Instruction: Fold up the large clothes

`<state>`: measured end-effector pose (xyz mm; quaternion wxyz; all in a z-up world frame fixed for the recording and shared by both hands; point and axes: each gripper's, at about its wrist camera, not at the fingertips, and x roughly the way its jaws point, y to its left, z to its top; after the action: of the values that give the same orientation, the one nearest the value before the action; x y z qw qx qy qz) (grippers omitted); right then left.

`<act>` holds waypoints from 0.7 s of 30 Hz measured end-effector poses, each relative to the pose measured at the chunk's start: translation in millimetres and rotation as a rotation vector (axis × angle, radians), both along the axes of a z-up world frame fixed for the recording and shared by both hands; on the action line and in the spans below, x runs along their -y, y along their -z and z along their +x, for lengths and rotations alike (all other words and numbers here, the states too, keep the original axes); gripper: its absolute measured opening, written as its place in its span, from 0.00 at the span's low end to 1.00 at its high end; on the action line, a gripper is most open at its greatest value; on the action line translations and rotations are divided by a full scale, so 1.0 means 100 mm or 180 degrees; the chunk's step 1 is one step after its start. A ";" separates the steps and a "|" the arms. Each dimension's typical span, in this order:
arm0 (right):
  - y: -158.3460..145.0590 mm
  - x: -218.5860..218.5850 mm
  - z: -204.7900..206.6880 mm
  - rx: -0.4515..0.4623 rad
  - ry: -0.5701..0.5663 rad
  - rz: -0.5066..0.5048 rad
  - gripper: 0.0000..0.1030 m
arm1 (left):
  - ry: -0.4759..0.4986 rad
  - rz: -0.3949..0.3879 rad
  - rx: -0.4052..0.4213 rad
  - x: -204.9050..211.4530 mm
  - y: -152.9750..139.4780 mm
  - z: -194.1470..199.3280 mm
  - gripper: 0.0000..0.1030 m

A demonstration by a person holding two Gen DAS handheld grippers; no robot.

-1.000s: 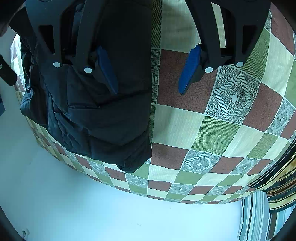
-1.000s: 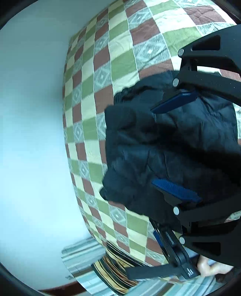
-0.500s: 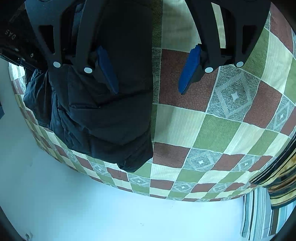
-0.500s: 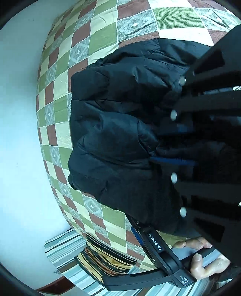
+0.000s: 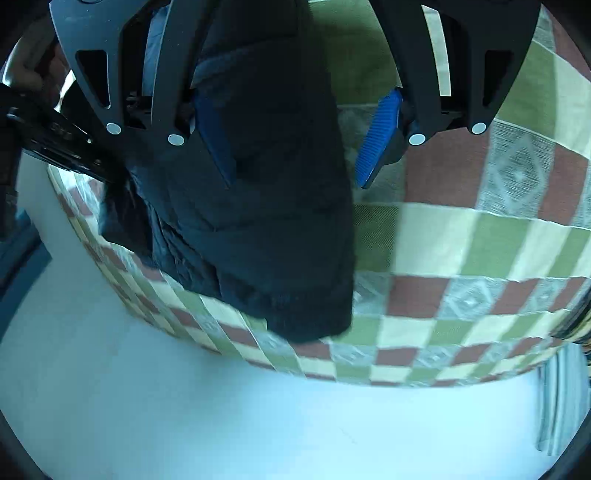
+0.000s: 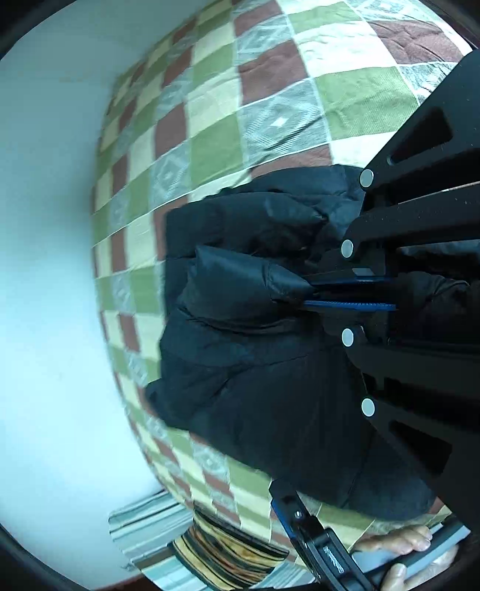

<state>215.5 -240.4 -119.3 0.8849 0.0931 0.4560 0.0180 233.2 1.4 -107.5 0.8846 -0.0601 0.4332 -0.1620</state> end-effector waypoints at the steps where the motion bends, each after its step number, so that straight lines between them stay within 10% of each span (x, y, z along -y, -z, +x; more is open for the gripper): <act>1: 0.07 0.04 0.01 -0.0042 0.0014 0.0001 0.06 | 0.0028 0.0011 -0.0026 0.06 0.04 0.00 0.65; 21: 0.73 0.35 0.20 -0.0258 0.0076 0.0270 0.07 | 0.0157 0.0565 -0.0031 0.55 0.40 0.12 0.66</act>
<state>235.0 -275.7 -192.1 0.8611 0.1366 0.4892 0.0230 245.3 -53.5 -148.0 0.8801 0.0285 0.4514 -0.1444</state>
